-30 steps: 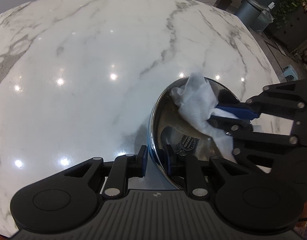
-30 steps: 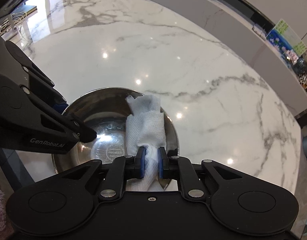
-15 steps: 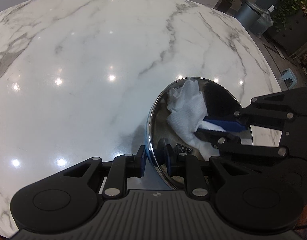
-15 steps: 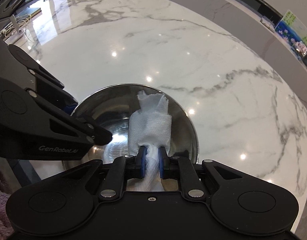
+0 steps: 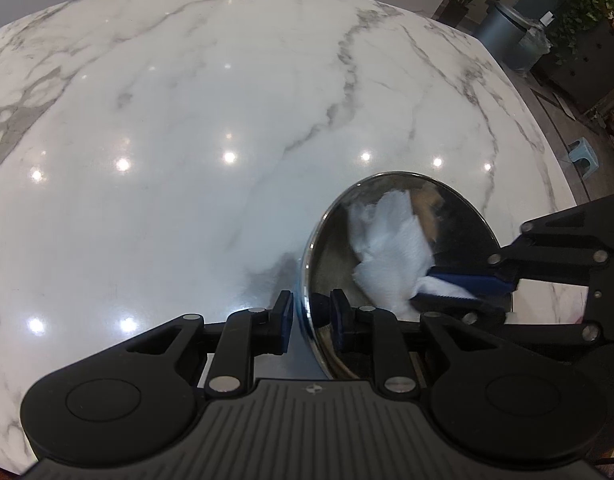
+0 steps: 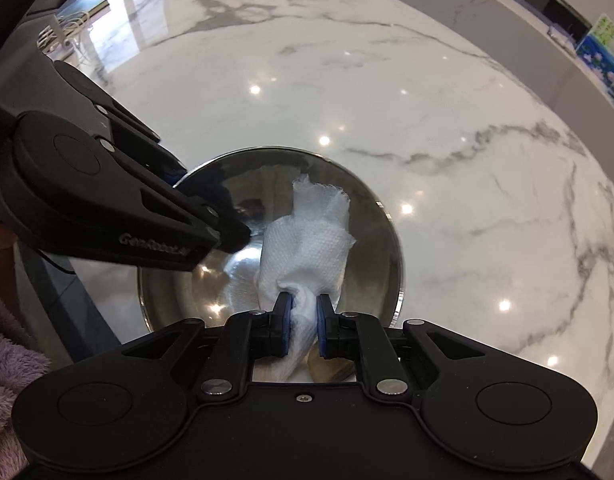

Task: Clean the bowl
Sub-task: 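Wipe the bowl bottom with the towel in the right gripper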

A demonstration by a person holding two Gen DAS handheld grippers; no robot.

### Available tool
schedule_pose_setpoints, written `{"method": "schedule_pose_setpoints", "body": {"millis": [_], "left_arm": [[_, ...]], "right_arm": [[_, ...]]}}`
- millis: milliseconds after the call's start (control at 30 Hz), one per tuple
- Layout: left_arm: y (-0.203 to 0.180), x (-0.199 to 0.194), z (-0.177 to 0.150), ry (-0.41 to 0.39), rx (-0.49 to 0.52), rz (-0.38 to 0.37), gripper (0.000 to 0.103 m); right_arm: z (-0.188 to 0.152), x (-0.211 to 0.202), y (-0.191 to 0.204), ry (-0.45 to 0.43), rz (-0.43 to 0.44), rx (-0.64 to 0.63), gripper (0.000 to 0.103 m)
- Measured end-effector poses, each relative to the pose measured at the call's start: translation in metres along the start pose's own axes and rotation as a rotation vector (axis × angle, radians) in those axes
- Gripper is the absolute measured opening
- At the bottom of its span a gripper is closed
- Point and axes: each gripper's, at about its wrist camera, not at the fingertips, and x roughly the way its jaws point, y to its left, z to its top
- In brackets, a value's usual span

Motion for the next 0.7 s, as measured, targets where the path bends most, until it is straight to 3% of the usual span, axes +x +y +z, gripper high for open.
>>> {"method": "schedule_pose_setpoints", "body": {"millis": [100, 233, 267, 367, 467, 600, 633, 700], "left_arm": [[-0.002, 0.003, 0.0, 0.009, -0.018, -0.009, 0.019], [-0.004, 0.006, 0.0, 0.031, -0.08, -0.037, 0.024], [-0.005, 0.006, 0.0, 0.034, -0.092, -0.043, 0.027], [-0.007, 0.004, 0.001, 0.044, -0.133, -0.059, 0.035], [-0.012, 0.003, 0.001, 0.055, -0.149, -0.066, 0.038], [-0.026, 0.008, 0.0, 0.089, -0.118, -0.031, 0.038], [-0.028, 0.01, 0.0, 0.095, -0.107, -0.02, 0.037], [-0.032, 0.014, 0.002, 0.107, -0.088, -0.001, 0.031]], "right_arm": [[-0.001, -0.006, 0.003, -0.023, -0.005, -0.006, 0.013], [-0.001, -0.017, 0.001, -0.064, 0.029, 0.012, 0.037], [-0.001, -0.019, 0.002, -0.067, 0.033, 0.007, 0.039], [0.0, -0.024, 0.005, -0.054, 0.048, -0.019, 0.04], [-0.001, -0.022, 0.007, -0.03, 0.064, -0.032, 0.04], [-0.002, -0.011, 0.009, 0.012, 0.062, -0.026, 0.038], [-0.002, -0.007, 0.008, 0.026, 0.063, -0.014, 0.033], [-0.002, -0.005, 0.007, 0.033, 0.065, -0.007, 0.029]]}}
